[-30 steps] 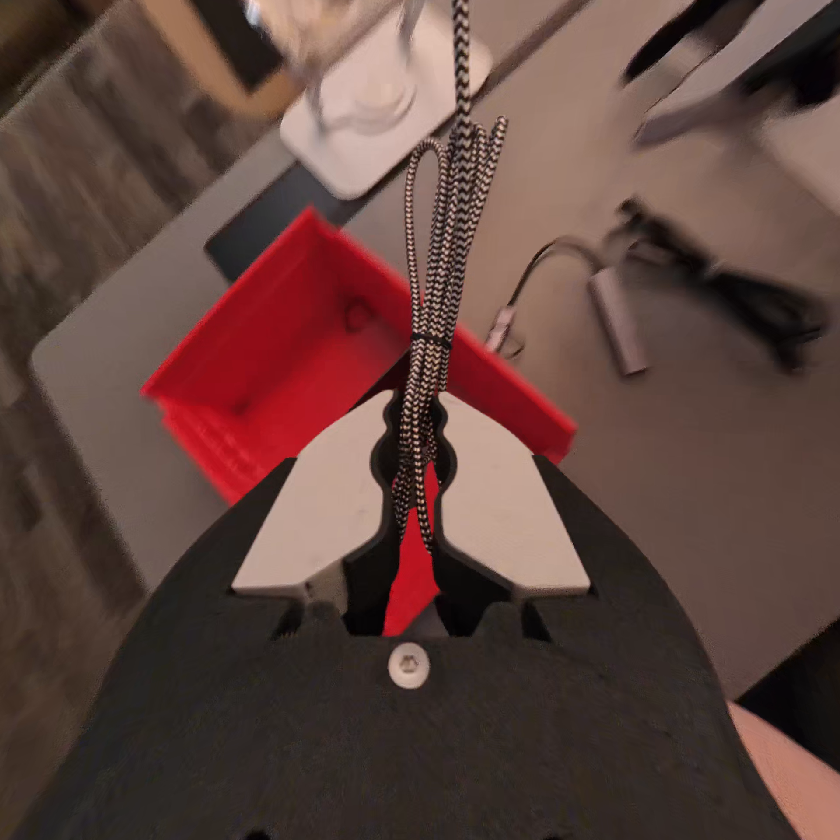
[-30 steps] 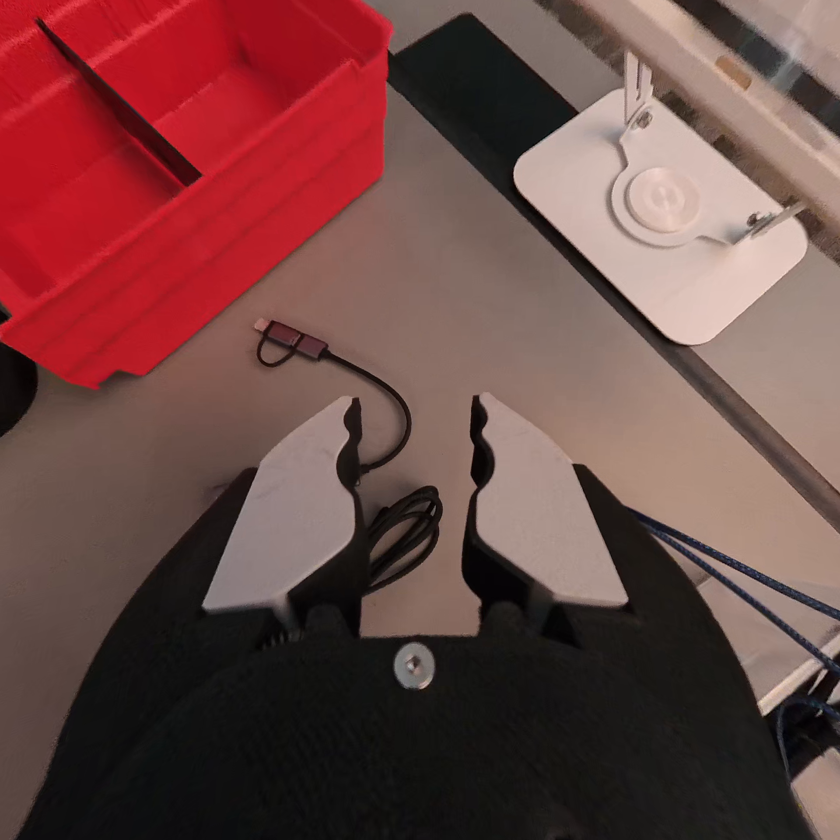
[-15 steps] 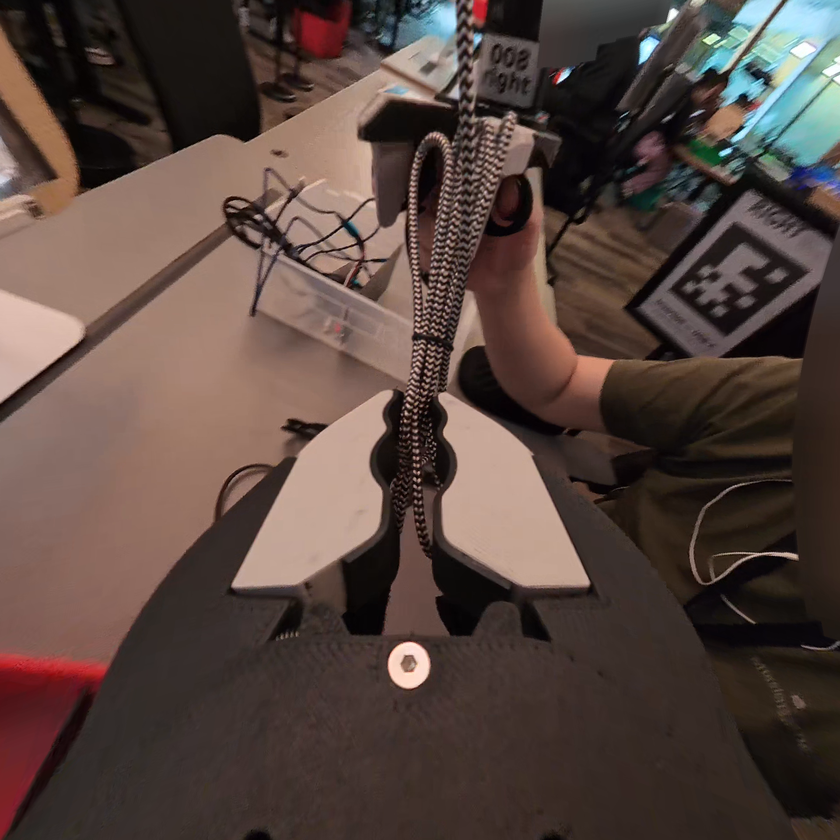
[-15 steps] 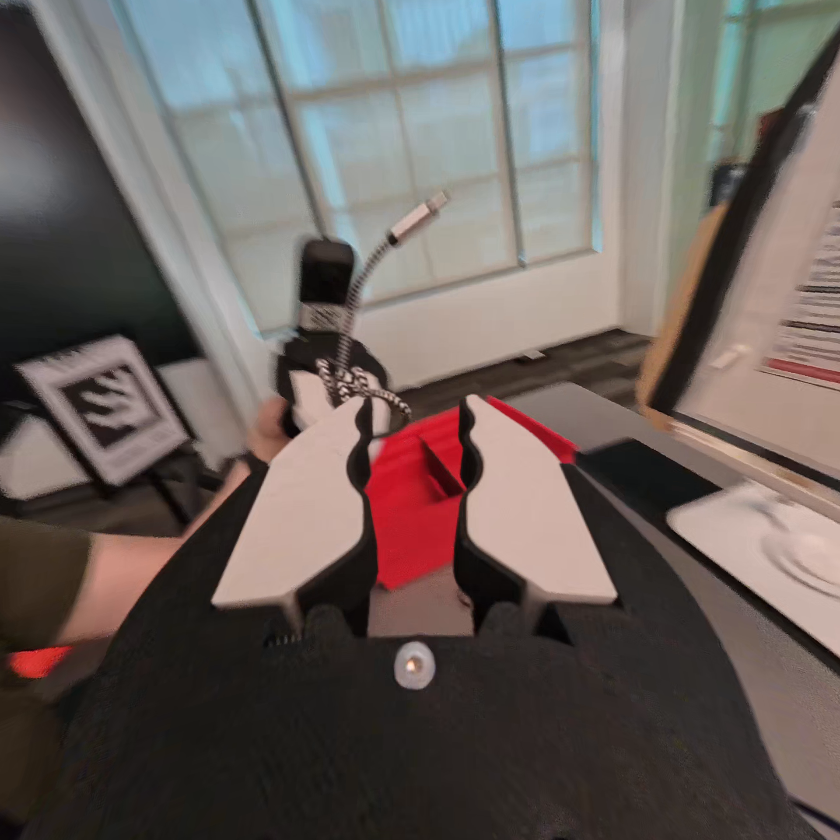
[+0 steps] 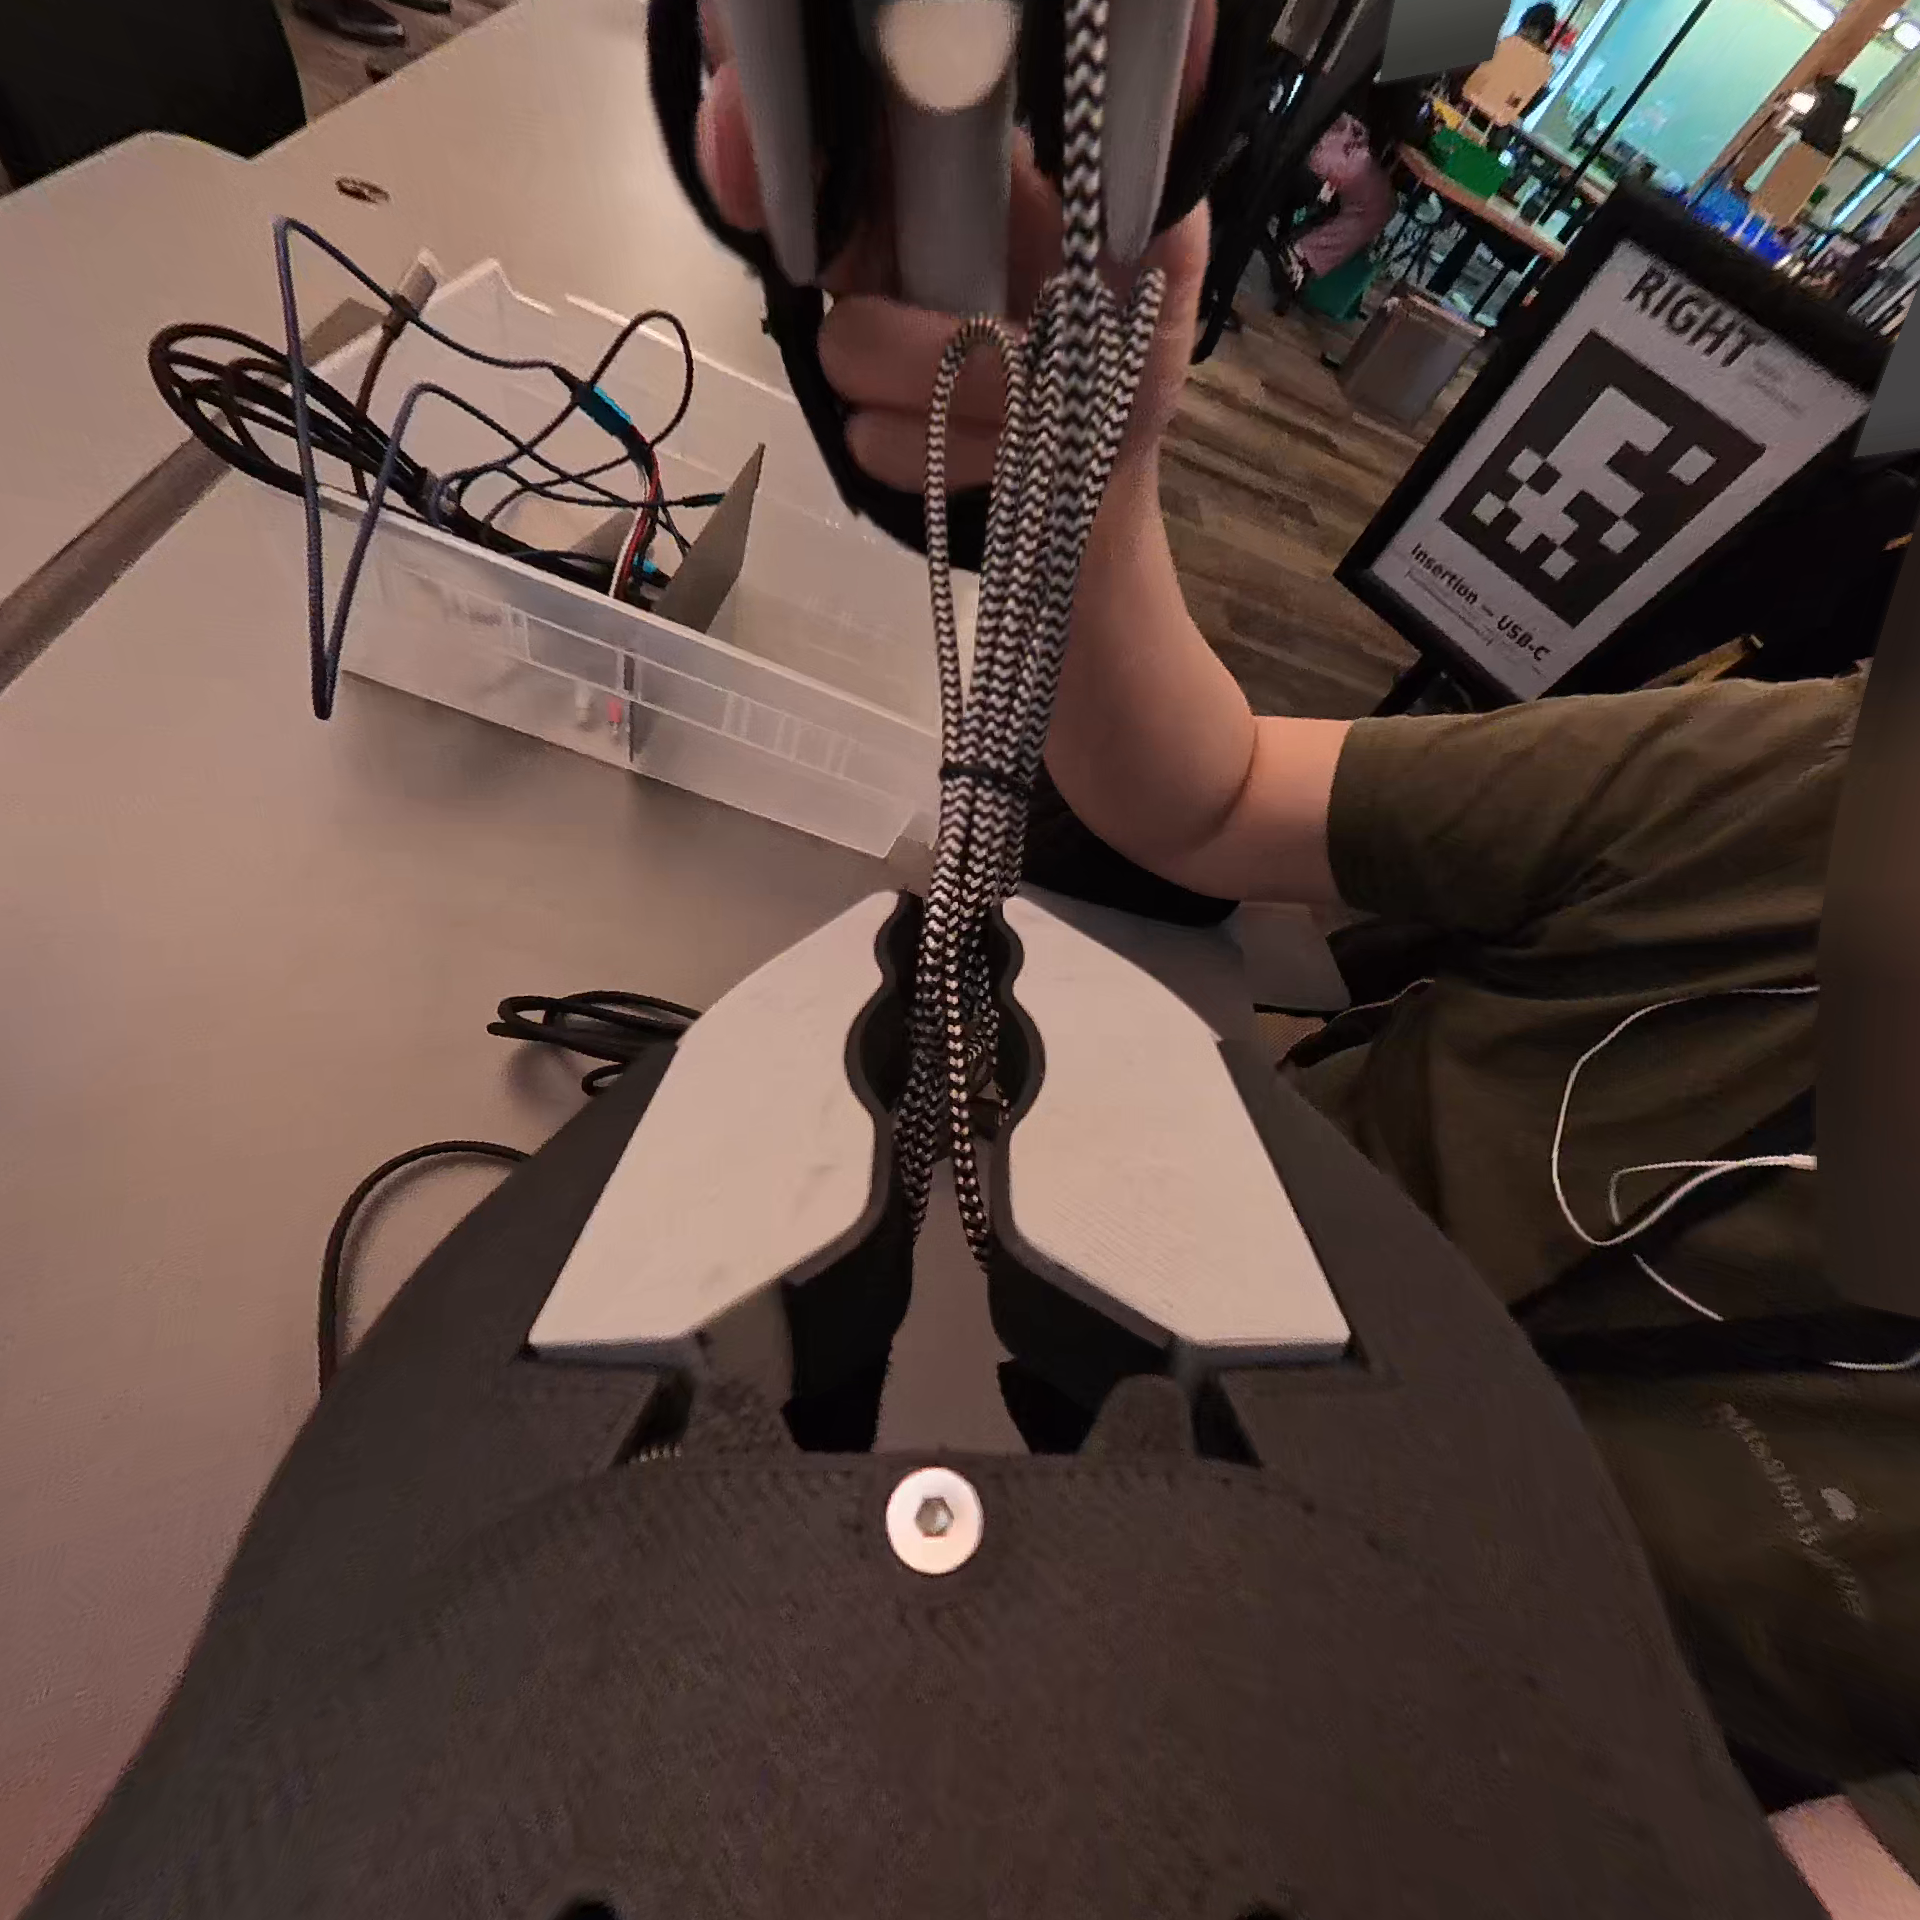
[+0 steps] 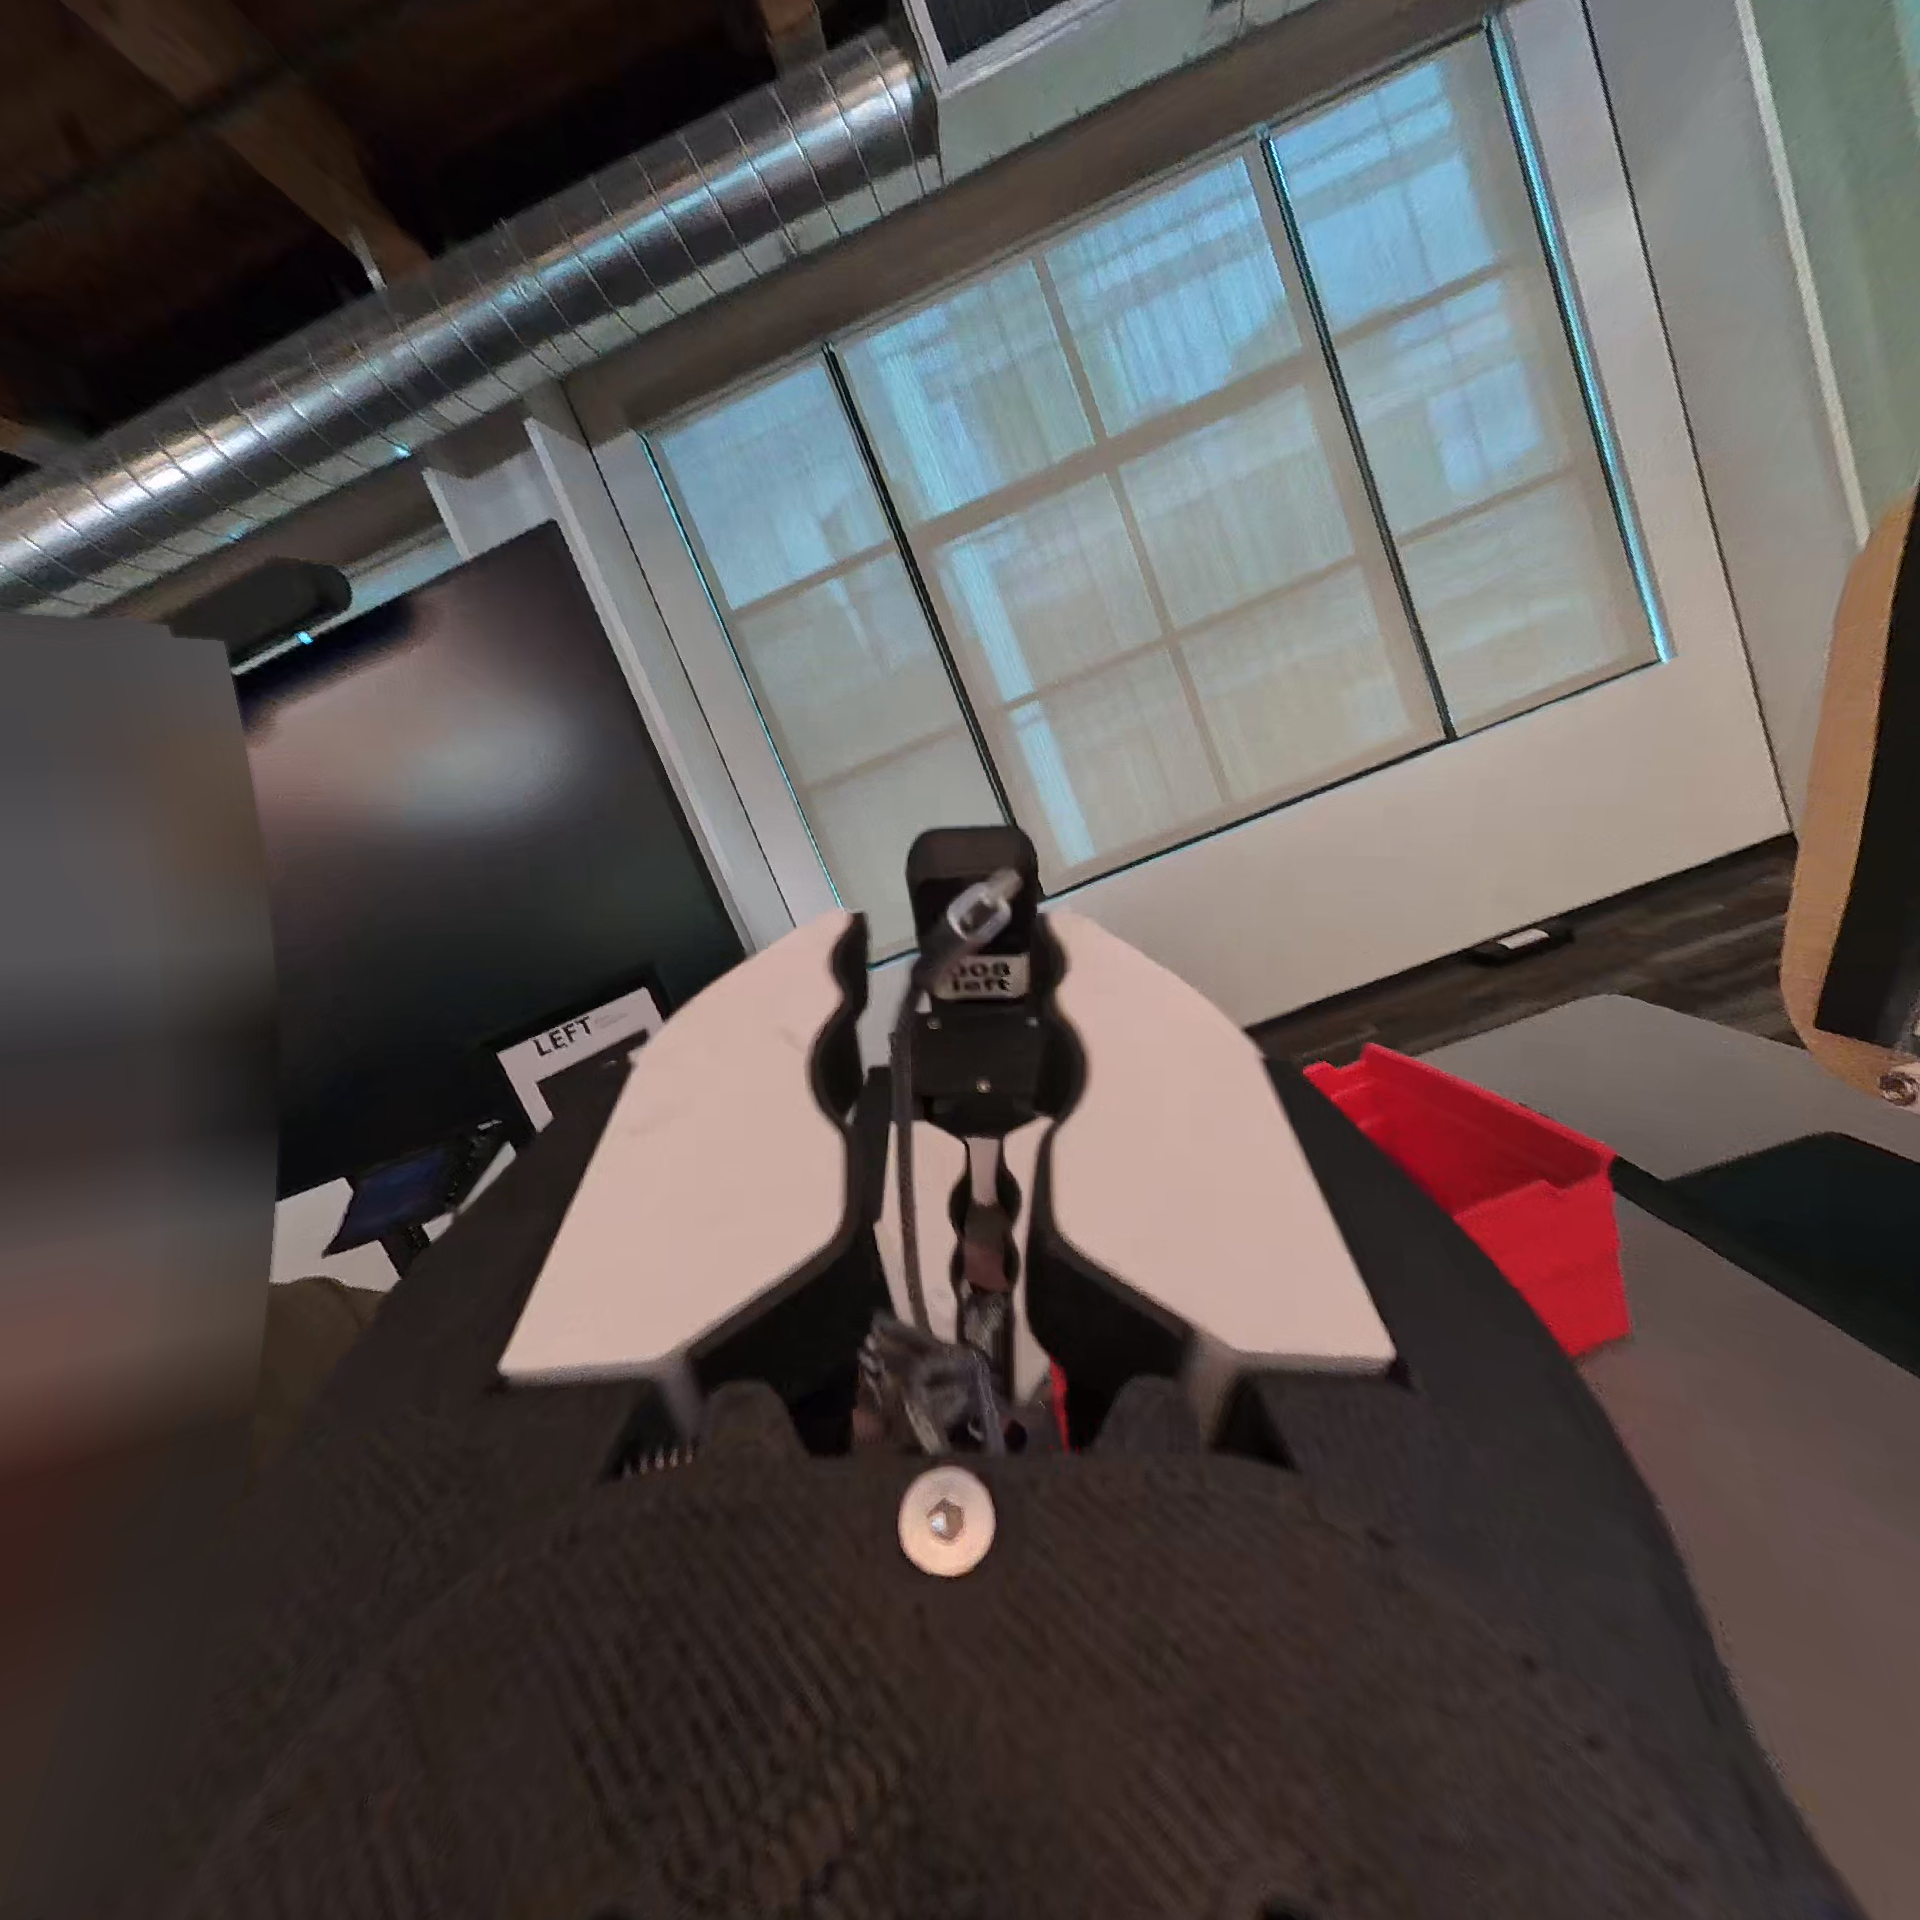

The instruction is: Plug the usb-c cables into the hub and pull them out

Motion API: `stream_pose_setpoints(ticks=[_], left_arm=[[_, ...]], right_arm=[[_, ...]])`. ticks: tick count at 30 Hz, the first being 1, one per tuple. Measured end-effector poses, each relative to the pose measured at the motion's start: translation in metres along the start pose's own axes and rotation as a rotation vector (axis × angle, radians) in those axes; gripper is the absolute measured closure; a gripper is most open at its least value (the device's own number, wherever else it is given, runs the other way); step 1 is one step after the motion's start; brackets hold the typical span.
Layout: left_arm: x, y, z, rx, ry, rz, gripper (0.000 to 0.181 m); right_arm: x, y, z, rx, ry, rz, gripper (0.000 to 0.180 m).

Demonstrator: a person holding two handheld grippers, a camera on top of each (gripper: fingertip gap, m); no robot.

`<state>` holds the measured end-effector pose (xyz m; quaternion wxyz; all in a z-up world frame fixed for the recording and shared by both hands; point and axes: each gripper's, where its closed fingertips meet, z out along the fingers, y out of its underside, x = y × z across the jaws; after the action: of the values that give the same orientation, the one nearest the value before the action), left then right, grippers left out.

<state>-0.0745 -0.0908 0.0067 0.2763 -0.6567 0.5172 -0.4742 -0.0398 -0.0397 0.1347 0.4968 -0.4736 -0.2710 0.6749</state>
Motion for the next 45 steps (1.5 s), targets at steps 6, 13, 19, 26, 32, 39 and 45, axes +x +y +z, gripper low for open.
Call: stream_pose_setpoints(ticks=[6, 13, 19, 26, 32, 39, 45], left_arm=[[-0.007, 0.008, 0.017, -0.053, -0.035, -0.001, 0.169], [-0.019, 0.006, 0.012, 0.012, 0.034, -0.222, 0.171], [-0.027, 0.006, 0.008, 0.040, 0.038, -0.283, 0.171], [-0.031, -0.005, -0.004, 0.139, 0.049, -0.327, 0.172], [-0.042, -0.017, -0.013, 0.193, -0.111, -0.191, 0.172], [-0.070, -0.036, -0.015, 0.253, -0.601, 0.105, 0.172], [-0.074, -0.039, -0.006, 0.253, -0.821, 0.241, 0.172]], right_arm=[[0.009, 0.008, -0.006, -0.114, 0.092, -0.023, 0.170], [0.051, 0.000, -0.031, -0.221, 0.477, -0.358, 0.138], [0.054, 0.002, -0.031, -0.277, 0.556, -0.503, 0.132], [0.060, 0.000, -0.038, -0.331, 0.644, -0.592, 0.130], [0.064, -0.008, -0.044, -0.235, 0.643, -0.431, 0.131], [0.042, -0.020, -0.029, -0.040, 0.453, -0.316, 0.127], [0.035, -0.016, -0.017, 0.011, 0.472, -0.413, 0.127]])
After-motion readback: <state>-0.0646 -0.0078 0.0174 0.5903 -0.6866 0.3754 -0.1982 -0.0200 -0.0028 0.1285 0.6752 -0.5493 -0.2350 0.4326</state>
